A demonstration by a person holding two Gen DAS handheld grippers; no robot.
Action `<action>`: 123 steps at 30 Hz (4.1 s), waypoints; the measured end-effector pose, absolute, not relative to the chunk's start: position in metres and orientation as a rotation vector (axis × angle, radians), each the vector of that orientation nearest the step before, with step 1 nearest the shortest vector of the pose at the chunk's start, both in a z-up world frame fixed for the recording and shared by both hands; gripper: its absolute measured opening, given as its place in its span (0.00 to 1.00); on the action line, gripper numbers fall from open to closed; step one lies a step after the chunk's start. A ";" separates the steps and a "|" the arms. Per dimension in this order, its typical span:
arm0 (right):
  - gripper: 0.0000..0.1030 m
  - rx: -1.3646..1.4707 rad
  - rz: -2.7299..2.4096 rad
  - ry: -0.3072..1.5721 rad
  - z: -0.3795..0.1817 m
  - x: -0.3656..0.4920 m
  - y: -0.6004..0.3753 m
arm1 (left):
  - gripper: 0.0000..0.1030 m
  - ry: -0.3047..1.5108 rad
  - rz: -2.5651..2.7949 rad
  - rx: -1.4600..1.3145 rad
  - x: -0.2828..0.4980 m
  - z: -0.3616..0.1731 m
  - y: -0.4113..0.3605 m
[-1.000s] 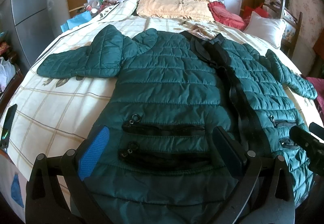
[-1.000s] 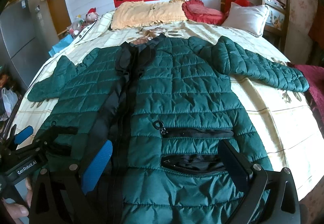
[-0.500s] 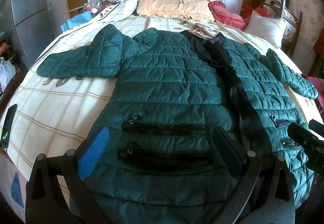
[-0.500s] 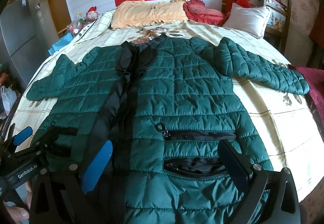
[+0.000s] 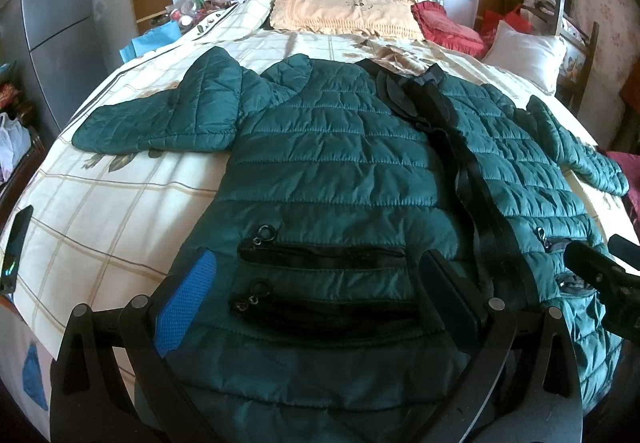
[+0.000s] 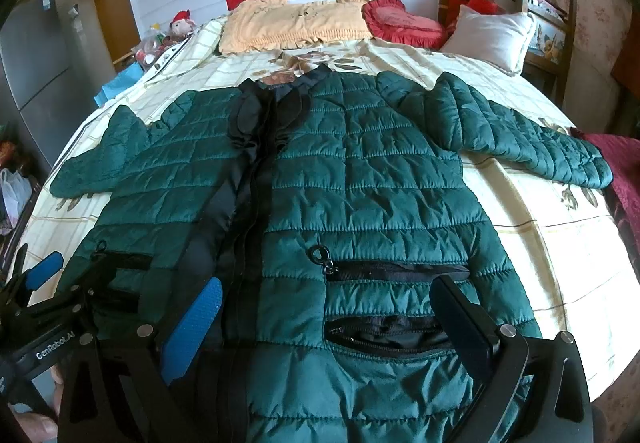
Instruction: Fold large clothes
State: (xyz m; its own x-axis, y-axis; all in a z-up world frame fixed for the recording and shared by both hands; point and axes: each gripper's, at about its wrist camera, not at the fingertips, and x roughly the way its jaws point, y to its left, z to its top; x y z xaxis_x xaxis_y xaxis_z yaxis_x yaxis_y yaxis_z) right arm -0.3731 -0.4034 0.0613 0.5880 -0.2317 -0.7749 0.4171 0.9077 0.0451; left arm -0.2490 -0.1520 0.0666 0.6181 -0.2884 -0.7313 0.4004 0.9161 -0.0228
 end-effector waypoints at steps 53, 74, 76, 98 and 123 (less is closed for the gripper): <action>1.00 0.227 -0.338 0.892 0.049 -0.301 -0.406 | 0.99 0.838 -0.223 0.035 -0.152 0.082 -0.089; 1.00 0.185 -0.298 0.942 0.047 -0.279 -0.393 | 0.99 0.946 0.218 -0.324 0.051 0.031 0.098; 1.00 0.186 -0.302 0.950 0.046 -0.276 -0.394 | 0.99 0.958 0.232 -0.357 0.064 0.026 0.107; 1.00 0.185 -0.323 1.001 0.036 -0.257 -0.400 | 0.95 0.942 0.255 -0.328 0.113 0.011 0.109; 1.00 0.206 -0.335 1.010 0.033 -0.262 -0.403 | 0.19 0.889 0.162 -0.271 0.112 0.021 0.095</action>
